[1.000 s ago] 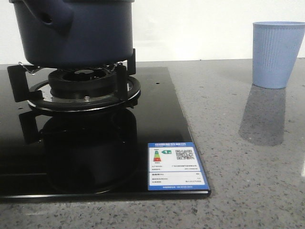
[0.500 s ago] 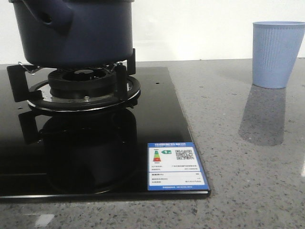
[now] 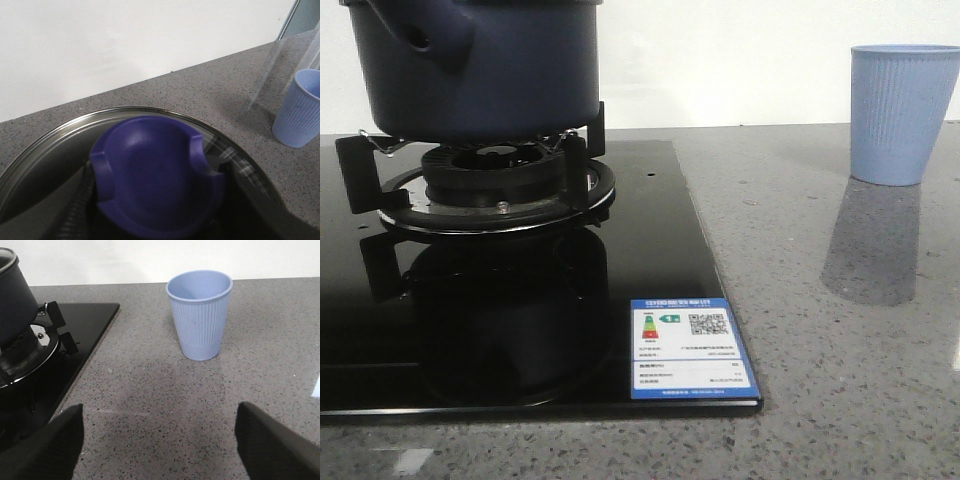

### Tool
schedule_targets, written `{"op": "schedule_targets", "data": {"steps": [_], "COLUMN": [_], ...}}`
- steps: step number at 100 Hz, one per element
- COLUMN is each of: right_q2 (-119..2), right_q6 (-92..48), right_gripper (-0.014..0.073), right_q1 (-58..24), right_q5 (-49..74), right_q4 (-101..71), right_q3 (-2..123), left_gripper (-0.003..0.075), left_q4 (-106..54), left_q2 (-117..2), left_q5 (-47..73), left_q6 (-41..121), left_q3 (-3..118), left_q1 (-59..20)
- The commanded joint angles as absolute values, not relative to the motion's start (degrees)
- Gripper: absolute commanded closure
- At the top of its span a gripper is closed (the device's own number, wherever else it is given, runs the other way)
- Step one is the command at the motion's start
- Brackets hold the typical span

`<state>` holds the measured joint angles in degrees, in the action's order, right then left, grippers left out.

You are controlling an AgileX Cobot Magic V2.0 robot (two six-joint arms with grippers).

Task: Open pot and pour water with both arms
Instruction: 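Reach the right gripper to the light blue cup and grasp it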

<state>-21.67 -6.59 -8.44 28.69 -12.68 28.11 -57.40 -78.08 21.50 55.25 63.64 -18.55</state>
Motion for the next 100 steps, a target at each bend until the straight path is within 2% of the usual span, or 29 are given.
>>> {"op": "schedule_targets", "data": {"steps": [1, 59, 82, 100], "right_q2": [-22.61, -22.89, -23.37, -29.10], "right_q6": [-7.03, -7.03, -7.03, -7.03], "right_gripper": [0.0054, 0.0054, 0.0054, 0.0054], "right_q1": [-8.45, -8.45, -8.45, -8.45], "right_q5": [23.90, 23.50, 20.75, 17.81], "right_q4": [-13.14, -11.63, -11.39, -11.26], "right_q3": [30.20, 30.20, 30.20, 30.20], "left_gripper": [0.0375, 0.0375, 0.0375, 0.0375], "left_q4": [-59.18, -58.94, -58.71, -58.71], "left_q2": [-76.65, -73.99, -70.74, -67.96], "left_q5": [20.01, 19.11, 19.08, 19.08], "left_q6": [55.30, 55.30, 55.30, 55.30], "left_q3": [65.70, 69.09, 69.09, 69.09], "left_q1": [-19.12, -18.35, -14.80, -10.95]}}
